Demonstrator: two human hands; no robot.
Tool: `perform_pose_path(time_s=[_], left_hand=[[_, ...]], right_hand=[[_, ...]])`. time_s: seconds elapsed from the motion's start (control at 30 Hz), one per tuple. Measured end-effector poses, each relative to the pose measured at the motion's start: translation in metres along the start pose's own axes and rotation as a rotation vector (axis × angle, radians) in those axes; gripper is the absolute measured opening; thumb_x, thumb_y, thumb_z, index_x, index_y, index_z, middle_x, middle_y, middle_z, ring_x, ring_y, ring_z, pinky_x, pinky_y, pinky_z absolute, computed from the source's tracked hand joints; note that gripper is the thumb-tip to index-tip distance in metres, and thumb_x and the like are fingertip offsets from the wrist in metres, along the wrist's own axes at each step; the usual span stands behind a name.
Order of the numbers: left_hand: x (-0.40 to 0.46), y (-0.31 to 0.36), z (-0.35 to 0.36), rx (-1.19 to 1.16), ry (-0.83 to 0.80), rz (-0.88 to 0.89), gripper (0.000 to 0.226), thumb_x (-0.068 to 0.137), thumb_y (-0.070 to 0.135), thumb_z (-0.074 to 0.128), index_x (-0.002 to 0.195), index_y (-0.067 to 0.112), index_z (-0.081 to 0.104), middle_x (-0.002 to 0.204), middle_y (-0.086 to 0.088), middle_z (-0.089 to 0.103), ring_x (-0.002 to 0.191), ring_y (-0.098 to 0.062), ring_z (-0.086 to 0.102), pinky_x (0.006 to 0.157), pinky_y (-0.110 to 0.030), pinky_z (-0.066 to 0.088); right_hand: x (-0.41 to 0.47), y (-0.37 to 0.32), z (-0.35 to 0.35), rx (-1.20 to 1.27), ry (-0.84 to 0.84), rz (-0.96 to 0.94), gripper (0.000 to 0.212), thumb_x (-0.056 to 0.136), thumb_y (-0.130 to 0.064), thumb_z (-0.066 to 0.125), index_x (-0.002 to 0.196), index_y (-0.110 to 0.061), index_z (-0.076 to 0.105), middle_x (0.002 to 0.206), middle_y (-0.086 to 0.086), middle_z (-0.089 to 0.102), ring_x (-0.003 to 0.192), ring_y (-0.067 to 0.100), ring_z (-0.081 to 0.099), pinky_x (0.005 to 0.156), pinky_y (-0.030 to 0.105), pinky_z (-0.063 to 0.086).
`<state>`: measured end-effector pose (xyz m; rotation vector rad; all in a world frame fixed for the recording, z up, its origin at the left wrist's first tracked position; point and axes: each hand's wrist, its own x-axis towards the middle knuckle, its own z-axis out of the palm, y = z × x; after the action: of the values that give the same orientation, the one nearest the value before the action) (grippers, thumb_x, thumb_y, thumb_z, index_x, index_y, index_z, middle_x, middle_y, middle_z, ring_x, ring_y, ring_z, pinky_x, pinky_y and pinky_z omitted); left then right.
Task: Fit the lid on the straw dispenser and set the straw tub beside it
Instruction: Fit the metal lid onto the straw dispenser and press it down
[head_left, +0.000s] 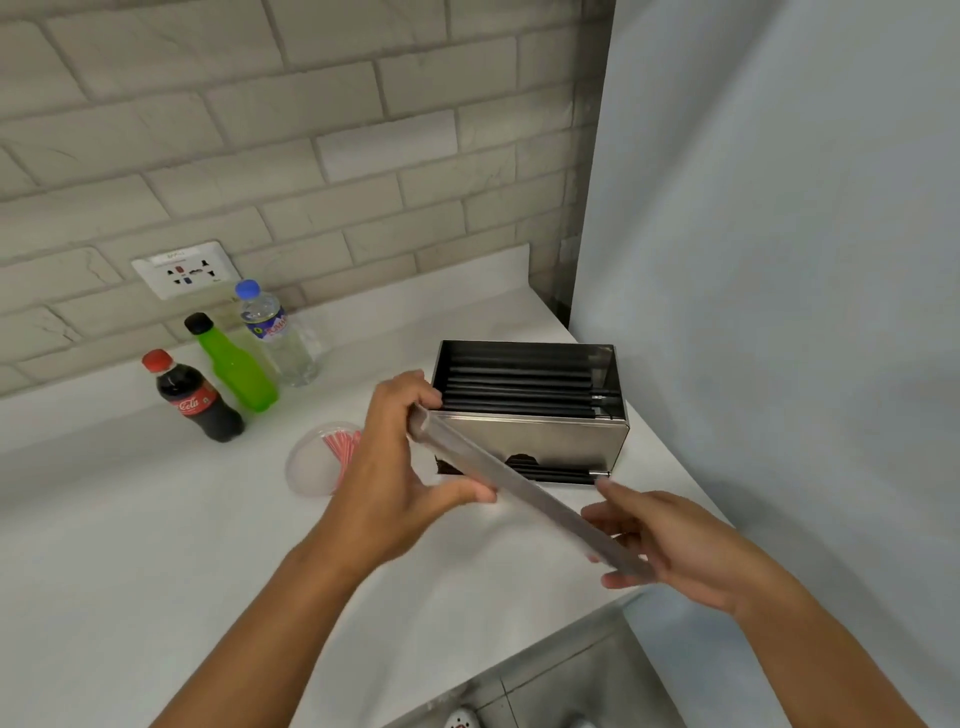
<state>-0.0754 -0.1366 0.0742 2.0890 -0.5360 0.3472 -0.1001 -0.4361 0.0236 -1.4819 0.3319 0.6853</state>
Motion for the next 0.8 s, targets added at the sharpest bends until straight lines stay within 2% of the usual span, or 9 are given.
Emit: perform_pose_path(time_s=[0.07, 0.13, 0.23, 0.33, 0.43, 0.5, 0.6, 0.7, 0.8], left_hand=[[0.012, -0.005, -0.004, -0.041, 0.091, -0.073, 0.088, 0.059, 0.064, 0.088, 0.124, 0.027, 0.043, 0.122, -0.003, 0.054, 0.113, -0.013, 0.053, 0.098, -0.024, 0.042], [0.023, -0.012, -0.007, -0.104, 0.166, -0.128, 0.084, 0.058, 0.052, 0.091, 0.126, 0.031, 0.046, 0.12, 0.01, 0.057, 0.11, -0.013, 0.056, 0.098, -0.03, 0.047], [0.035, -0.016, -0.007, -0.184, 0.249, -0.182, 0.071, 0.061, 0.045, 0.092, 0.119, 0.049, 0.051, 0.114, 0.026, 0.063, 0.109, -0.002, 0.061, 0.093, -0.019, 0.048], [0.045, -0.019, 0.001, -0.218, 0.315, -0.265, 0.066, 0.067, 0.047, 0.091, 0.121, 0.041, 0.052, 0.109, 0.033, 0.065, 0.097, 0.008, 0.064, 0.078, -0.007, 0.05], [0.055, -0.024, 0.009, -0.193, 0.359, -0.427, 0.072, 0.068, 0.063, 0.086, 0.122, 0.033, 0.05, 0.105, 0.023, 0.068, 0.089, 0.013, 0.066, 0.068, -0.006, 0.049], [0.061, -0.028, 0.012, -0.161, 0.345, -0.511, 0.076, 0.066, 0.072, 0.082, 0.121, 0.032, 0.048, 0.104, 0.018, 0.068, 0.086, 0.017, 0.065, 0.064, -0.003, 0.048], [0.071, -0.032, 0.012, -0.062, 0.269, -0.551, 0.086, 0.067, 0.083, 0.069, 0.128, 0.027, 0.048, 0.107, 0.02, 0.064, 0.089, 0.015, 0.065, 0.064, -0.005, 0.048], [0.078, -0.041, 0.009, 0.06, 0.183, -0.553, 0.088, 0.077, 0.079, 0.063, 0.142, 0.02, 0.052, 0.123, 0.007, 0.063, 0.107, -0.011, 0.063, 0.09, -0.027, 0.051], [0.083, -0.05, 0.009, 0.109, 0.077, -0.576, 0.059, 0.083, 0.07, 0.065, 0.113, 0.019, 0.067, 0.111, -0.004, 0.067, 0.096, -0.022, 0.065, 0.085, -0.035, 0.054]], right_hand=[[-0.005, -0.007, -0.001, 0.092, 0.007, -0.056, 0.068, 0.068, -0.067, 0.076, 0.104, -0.01, 0.083, 0.102, 0.01, 0.079, 0.098, 0.03, 0.078, 0.078, 0.047, 0.064], [-0.009, -0.016, -0.001, 0.139, 0.083, -0.11, 0.071, 0.065, -0.072, 0.074, 0.114, -0.021, 0.076, 0.112, 0.005, 0.078, 0.104, 0.03, 0.078, 0.082, 0.052, 0.064], [-0.013, -0.026, 0.002, 0.049, 0.182, -0.181, 0.069, 0.06, -0.084, 0.056, 0.105, -0.033, 0.069, 0.1, 0.004, 0.083, 0.1, 0.015, 0.079, 0.087, 0.049, 0.064], [-0.016, -0.032, 0.006, -0.057, 0.25, -0.247, 0.086, 0.069, -0.093, 0.033, 0.088, -0.025, 0.082, 0.096, -0.002, 0.082, 0.096, 0.013, 0.078, 0.082, 0.04, 0.065], [-0.018, -0.032, 0.01, -0.178, 0.247, -0.321, 0.085, 0.074, -0.098, 0.032, 0.11, -0.037, 0.077, 0.105, -0.011, 0.08, 0.1, 0.009, 0.076, 0.094, 0.041, 0.059], [-0.017, -0.033, 0.013, -0.262, 0.225, -0.425, 0.052, 0.082, -0.08, 0.05, 0.117, -0.047, 0.071, 0.112, -0.016, 0.078, 0.103, 0.004, 0.074, 0.098, 0.039, 0.057], [-0.011, -0.041, 0.019, -0.269, 0.278, -0.562, 0.012, 0.098, -0.04, 0.065, 0.099, -0.049, 0.073, 0.093, -0.015, 0.078, 0.087, 0.003, 0.074, 0.082, 0.032, 0.063], [0.003, -0.05, 0.019, -0.226, 0.414, -0.643, 0.035, 0.103, -0.021, 0.063, 0.097, -0.054, 0.071, 0.077, -0.013, 0.075, 0.068, 0.001, 0.07, 0.065, 0.021, 0.058], [0.022, -0.059, 0.012, -0.164, 0.563, -0.64, 0.036, 0.101, -0.025, 0.065, 0.135, -0.039, 0.061, 0.081, -0.004, 0.076, 0.07, -0.001, 0.071, 0.072, 0.014, 0.055]])
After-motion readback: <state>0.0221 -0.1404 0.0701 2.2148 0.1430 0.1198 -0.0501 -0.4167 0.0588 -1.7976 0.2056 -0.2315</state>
